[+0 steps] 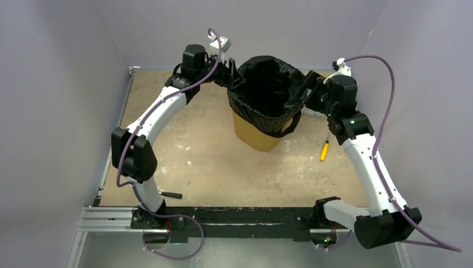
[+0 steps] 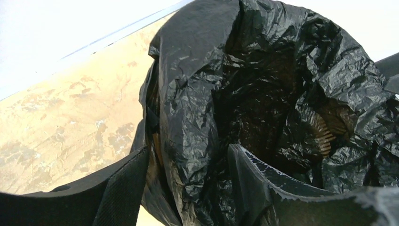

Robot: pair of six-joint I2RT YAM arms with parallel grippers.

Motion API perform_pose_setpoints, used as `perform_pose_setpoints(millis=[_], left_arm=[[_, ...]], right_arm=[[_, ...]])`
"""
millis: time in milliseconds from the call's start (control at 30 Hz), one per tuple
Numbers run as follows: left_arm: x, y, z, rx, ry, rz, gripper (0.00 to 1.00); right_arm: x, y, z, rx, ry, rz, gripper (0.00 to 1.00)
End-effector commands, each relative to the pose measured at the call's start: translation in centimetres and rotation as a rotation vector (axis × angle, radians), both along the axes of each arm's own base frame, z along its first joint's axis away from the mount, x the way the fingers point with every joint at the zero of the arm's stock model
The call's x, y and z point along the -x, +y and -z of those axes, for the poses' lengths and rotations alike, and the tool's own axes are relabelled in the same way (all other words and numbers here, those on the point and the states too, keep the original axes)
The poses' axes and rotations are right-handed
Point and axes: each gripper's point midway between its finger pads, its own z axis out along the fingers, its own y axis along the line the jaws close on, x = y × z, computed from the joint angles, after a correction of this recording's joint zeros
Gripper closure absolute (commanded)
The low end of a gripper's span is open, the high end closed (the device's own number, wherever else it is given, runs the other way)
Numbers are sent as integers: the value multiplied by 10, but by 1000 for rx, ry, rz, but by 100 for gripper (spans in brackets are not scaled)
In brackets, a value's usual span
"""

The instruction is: Put the trash bags into the trash bin

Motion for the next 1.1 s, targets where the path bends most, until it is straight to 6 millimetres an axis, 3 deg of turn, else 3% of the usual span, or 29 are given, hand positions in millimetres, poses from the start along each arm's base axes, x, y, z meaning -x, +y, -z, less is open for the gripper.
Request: perform_pose_setpoints(millis=[0, 100, 300, 400, 600, 800, 967, 1067], left_arm=[[19, 0, -25, 41, -49, 57, 40], [33, -4, -23, 74, -14, 103, 43], [71, -16, -22, 141, 25, 186, 47], [91, -19, -32, 163, 39, 195, 48], [118, -8, -46, 241, 107, 103, 50], [162, -2, -34, 271, 210, 11, 51], [187, 22, -35, 251, 216, -83, 42], [199, 35, -47, 254, 168, -90, 36]], right_arm=[[3, 3, -18, 57, -51, -66, 11], [-6, 6, -5, 121, 7, -116, 13], [-15, 15, -3, 191, -22, -208, 27], [-21, 13, 1, 246, -27, -223, 32], [-28, 23, -5, 305, -77, -326, 43], [-22, 49, -10, 341, -156, -533, 50], [-18, 59, -2, 371, -178, -628, 51], [-24, 59, -4, 404, -207, -626, 51]])
